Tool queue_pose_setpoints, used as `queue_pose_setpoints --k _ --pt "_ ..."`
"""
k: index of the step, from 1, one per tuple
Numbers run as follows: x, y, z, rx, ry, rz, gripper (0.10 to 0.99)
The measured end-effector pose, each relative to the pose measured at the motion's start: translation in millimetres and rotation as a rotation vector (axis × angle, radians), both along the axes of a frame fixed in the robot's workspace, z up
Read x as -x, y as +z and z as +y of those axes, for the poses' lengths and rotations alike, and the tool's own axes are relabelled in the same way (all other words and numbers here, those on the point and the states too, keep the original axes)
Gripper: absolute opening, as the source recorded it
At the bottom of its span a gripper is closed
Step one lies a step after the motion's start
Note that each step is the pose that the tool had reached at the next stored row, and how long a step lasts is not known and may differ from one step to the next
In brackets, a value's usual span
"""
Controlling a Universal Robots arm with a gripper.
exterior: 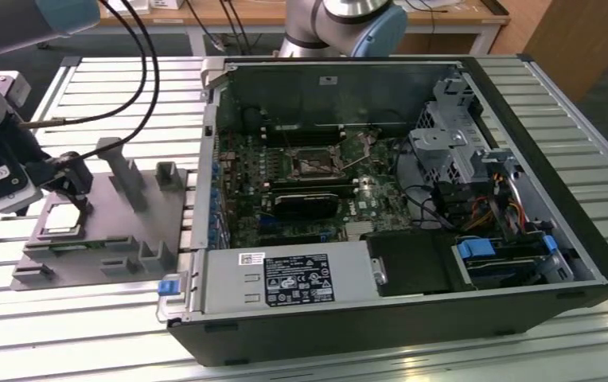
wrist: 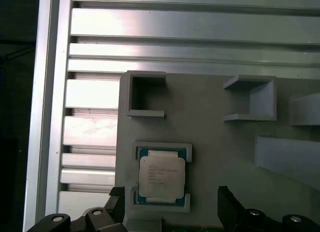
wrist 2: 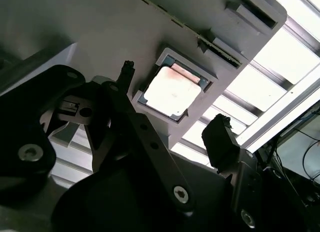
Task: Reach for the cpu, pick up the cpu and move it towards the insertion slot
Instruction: 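Pick up the cpu and move it towards the insertion slot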
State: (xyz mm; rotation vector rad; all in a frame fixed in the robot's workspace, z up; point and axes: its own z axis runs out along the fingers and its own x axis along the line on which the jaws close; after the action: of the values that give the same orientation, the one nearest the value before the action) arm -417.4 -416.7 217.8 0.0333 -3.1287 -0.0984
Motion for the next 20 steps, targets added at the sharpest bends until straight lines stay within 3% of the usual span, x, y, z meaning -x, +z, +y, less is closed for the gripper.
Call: queue_pose_setpoints --k 20 --pt "1.4 -22.5 1.6 0.000 0.000 0.0000 0.824"
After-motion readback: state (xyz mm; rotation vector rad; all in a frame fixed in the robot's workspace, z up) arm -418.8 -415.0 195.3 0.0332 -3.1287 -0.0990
